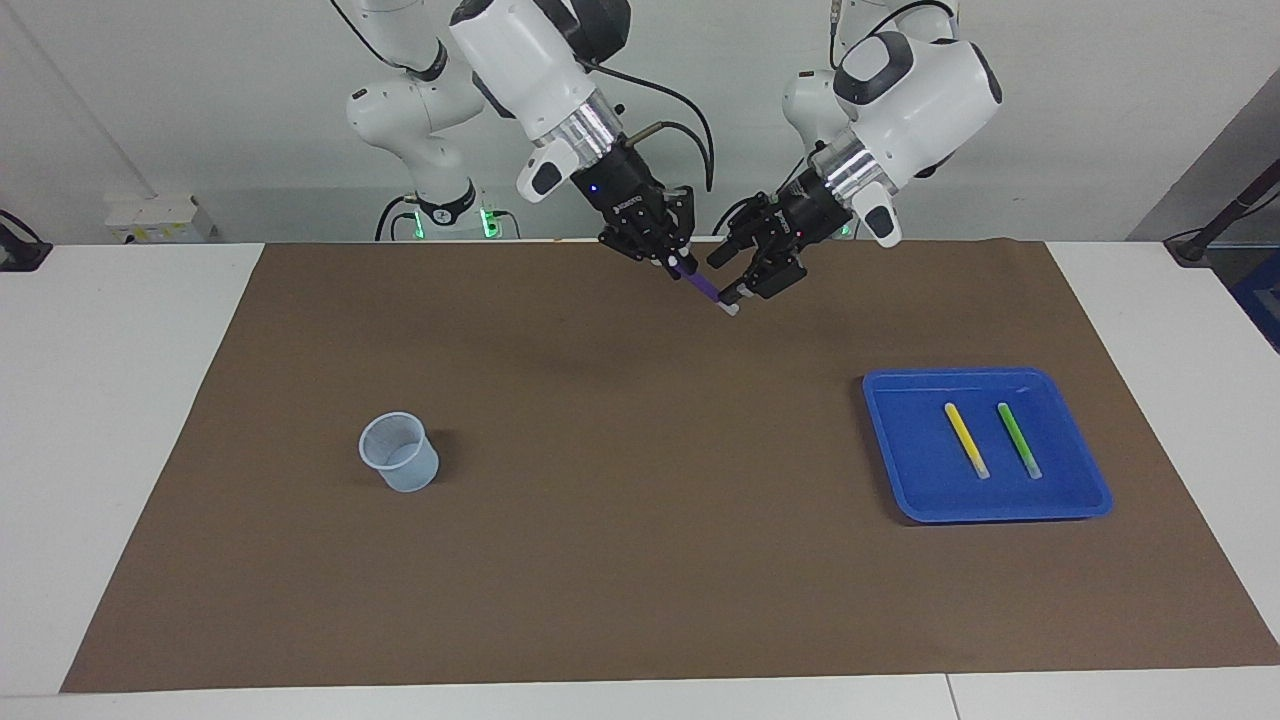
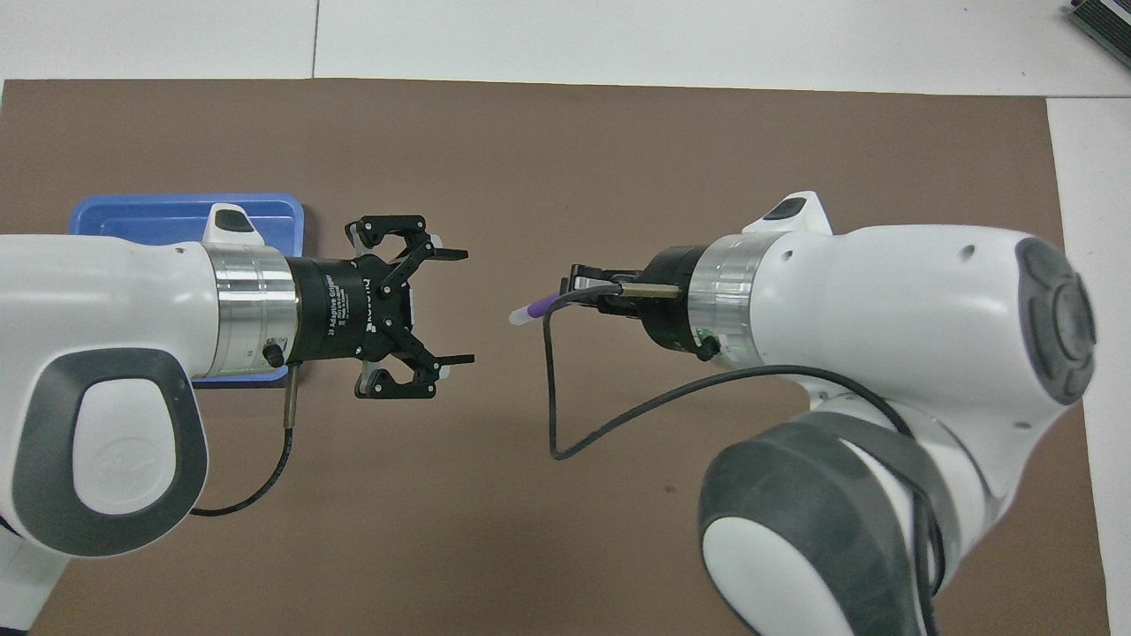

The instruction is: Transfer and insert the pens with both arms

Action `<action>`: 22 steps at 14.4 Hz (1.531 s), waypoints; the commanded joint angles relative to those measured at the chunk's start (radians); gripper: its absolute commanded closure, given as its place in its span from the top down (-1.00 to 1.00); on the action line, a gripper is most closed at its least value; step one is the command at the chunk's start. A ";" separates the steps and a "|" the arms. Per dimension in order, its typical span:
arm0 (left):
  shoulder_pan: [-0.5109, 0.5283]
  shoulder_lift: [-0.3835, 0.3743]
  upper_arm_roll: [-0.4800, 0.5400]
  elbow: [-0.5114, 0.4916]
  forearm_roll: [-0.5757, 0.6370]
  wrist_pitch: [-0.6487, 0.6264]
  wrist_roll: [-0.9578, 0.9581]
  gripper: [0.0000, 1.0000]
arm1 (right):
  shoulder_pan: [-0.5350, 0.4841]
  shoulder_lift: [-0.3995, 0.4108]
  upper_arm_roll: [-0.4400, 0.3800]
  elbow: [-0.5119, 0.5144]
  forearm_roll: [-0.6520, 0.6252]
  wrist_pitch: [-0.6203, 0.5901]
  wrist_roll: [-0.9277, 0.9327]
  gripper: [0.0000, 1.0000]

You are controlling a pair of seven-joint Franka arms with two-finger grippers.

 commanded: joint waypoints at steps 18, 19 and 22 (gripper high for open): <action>0.200 -0.090 0.009 -0.045 0.527 -0.282 0.872 1.00 | -0.365 -0.025 0.004 -0.074 -0.429 -0.111 -0.927 -1.00; 0.202 -0.091 0.010 -0.045 0.553 -0.278 0.912 1.00 | -0.371 -0.022 0.004 -0.085 -0.429 -0.088 -0.934 -1.00; 0.257 -0.086 0.008 -0.049 0.561 -0.259 1.090 1.00 | -0.410 -0.025 0.004 -0.142 -0.428 -0.008 -1.014 -1.00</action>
